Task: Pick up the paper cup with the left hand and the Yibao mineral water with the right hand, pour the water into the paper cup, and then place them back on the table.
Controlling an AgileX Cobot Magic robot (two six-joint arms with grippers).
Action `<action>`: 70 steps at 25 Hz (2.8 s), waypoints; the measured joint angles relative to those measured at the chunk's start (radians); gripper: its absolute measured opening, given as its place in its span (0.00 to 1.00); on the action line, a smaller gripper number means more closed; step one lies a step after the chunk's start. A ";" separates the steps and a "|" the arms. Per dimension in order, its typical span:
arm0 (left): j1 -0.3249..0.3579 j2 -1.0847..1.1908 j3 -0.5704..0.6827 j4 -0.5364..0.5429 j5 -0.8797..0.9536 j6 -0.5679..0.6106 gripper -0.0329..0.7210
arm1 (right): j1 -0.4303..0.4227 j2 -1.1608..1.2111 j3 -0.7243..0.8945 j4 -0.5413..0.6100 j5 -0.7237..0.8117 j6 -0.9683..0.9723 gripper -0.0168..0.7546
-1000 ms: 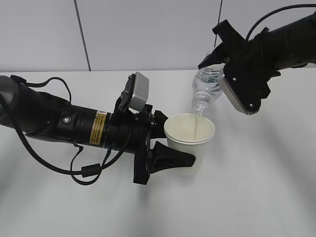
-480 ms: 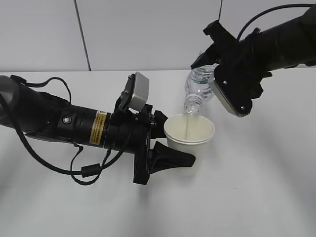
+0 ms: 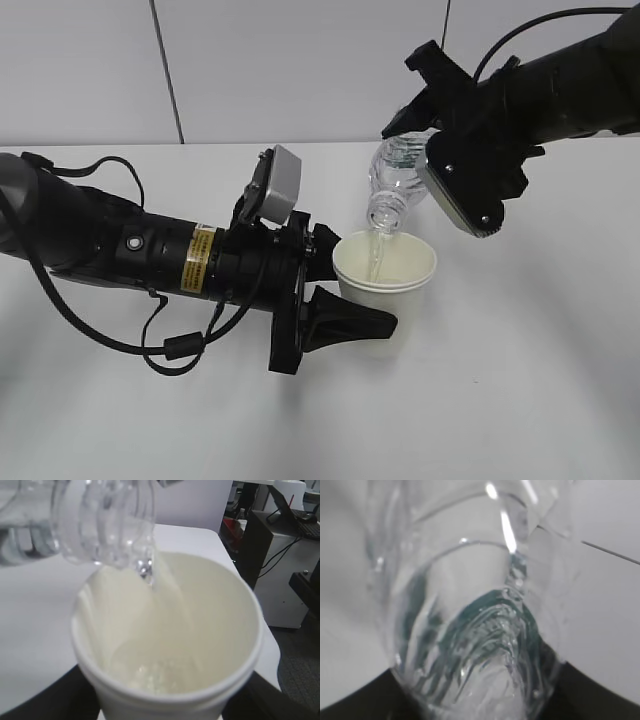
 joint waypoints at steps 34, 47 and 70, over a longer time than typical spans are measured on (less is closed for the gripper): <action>0.008 0.000 0.000 0.032 -0.022 -0.008 0.60 | 0.000 0.000 0.000 0.002 -0.043 0.000 0.53; 0.008 0.000 0.000 0.028 -0.022 -0.008 0.59 | 0.000 0.000 0.000 0.002 -0.043 0.000 0.53; 0.008 0.000 0.000 0.004 -0.009 -0.008 0.59 | 0.000 0.000 0.000 0.007 -0.043 0.000 0.53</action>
